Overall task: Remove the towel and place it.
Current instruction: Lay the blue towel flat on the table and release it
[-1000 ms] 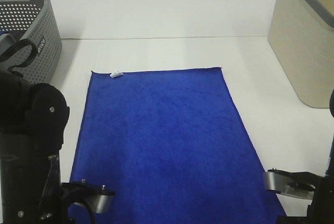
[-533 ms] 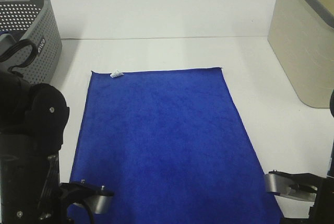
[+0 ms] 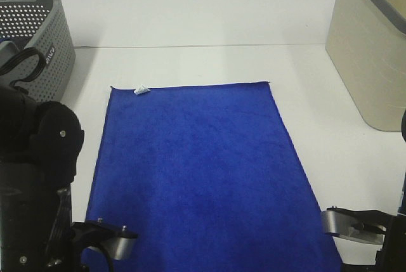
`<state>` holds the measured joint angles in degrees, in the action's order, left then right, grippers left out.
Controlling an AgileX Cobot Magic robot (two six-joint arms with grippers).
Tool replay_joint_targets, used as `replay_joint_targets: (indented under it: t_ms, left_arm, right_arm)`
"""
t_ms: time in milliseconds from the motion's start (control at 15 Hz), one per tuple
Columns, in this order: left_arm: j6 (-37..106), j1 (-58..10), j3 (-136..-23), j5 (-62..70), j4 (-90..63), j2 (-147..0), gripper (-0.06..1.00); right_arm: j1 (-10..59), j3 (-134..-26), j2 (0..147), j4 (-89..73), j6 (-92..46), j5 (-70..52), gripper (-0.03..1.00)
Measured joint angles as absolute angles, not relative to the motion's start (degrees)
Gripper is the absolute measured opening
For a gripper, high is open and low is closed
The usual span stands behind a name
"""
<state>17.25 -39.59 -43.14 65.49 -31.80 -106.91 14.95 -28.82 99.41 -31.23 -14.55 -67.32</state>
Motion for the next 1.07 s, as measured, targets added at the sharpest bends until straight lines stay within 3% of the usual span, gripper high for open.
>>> replay_joint_targets:
  t_ms: [67, 200, 667, 1067]
  left_arm:
    - [16.73, -39.59, -43.14, 65.49, -31.8, -106.91, 0.51]
    - [16.33, -39.59, -43.14, 65.55, -31.8, -106.91, 0.57]
    - [13.64, -39.59, -44.35, 68.58, -31.86, -106.91, 0.59]
    - [13.29, -39.59, -44.4, 68.58, -31.86, -103.88, 0.59]
  right_arm:
    - [14.95, -28.82, 99.41, -31.23, -14.55, -67.32, 0.57]
    - [14.95, -28.82, 99.41, -31.23, -14.55, -67.32, 0.65]
    - [14.95, -28.82, 96.89, -31.17, -14.5, -66.63, 0.67]
    - [14.95, -28.65, 84.57, -31.0, -14.55, -61.88, 0.69]
